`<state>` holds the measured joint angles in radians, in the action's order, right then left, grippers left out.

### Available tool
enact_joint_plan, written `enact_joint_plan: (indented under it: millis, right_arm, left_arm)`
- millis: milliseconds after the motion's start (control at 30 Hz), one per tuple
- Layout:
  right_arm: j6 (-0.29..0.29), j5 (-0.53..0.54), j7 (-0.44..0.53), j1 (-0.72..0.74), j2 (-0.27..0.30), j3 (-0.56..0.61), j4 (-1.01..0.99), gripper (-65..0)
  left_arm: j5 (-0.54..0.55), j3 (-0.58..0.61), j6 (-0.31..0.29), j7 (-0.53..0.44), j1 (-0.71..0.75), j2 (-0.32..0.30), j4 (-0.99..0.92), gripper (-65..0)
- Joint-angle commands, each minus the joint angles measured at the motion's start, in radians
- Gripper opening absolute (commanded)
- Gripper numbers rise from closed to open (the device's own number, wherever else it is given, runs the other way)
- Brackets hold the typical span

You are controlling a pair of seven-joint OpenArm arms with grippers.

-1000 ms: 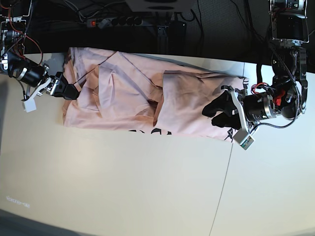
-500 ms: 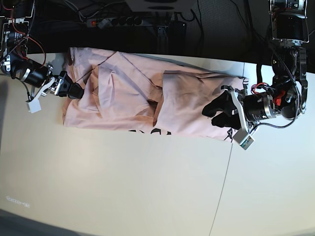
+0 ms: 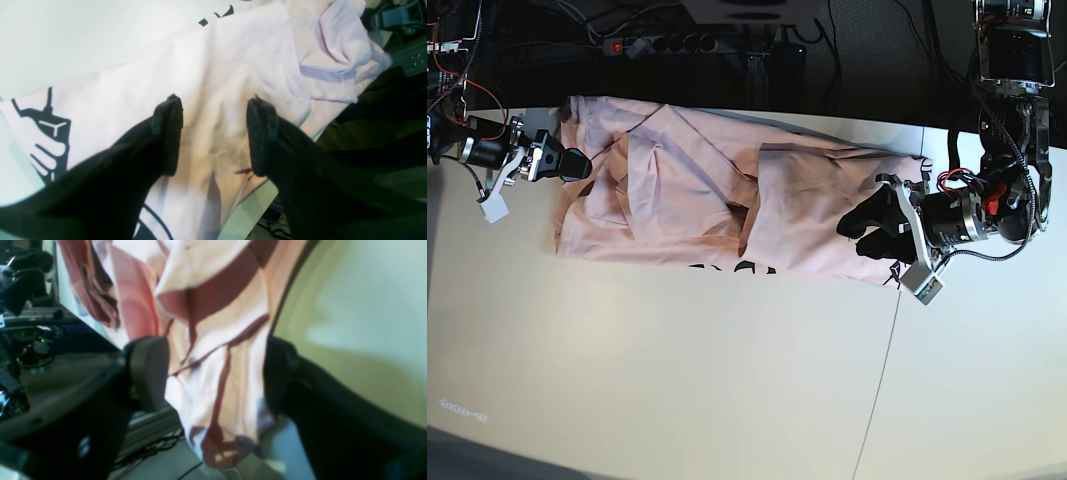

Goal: Fold the T-shirt properly
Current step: 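Release the right gripper and regrasp the collar end of the strip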

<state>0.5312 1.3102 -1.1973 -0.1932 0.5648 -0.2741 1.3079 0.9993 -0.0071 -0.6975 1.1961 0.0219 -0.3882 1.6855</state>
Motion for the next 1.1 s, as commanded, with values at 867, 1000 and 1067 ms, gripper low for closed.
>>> enact_joint_plan:
  millis: [867,1000,1067]
  right_arm:
    - [0.071,-0.153,0.066,0.052,-0.096,0.021,0.0,-21.8]
    - [0.071,-0.204,0.073,0.052,-0.117,0.022,0.0,-36.2]
    - [0.071,-0.205,0.074,0.051,-0.12,0.023,0.0,-39.9]
  left_arm:
    - [0.027,-0.006,-0.001,-0.018,-0.016,-0.011,0.013,-31.5]
    - [0.024,-0.006,-0.001,-0.018,-0.016,-0.011,0.013,-31.5]
    - [0.024,-0.006,-0.001,-0.018,-0.016,-0.011,0.013,-31.5]
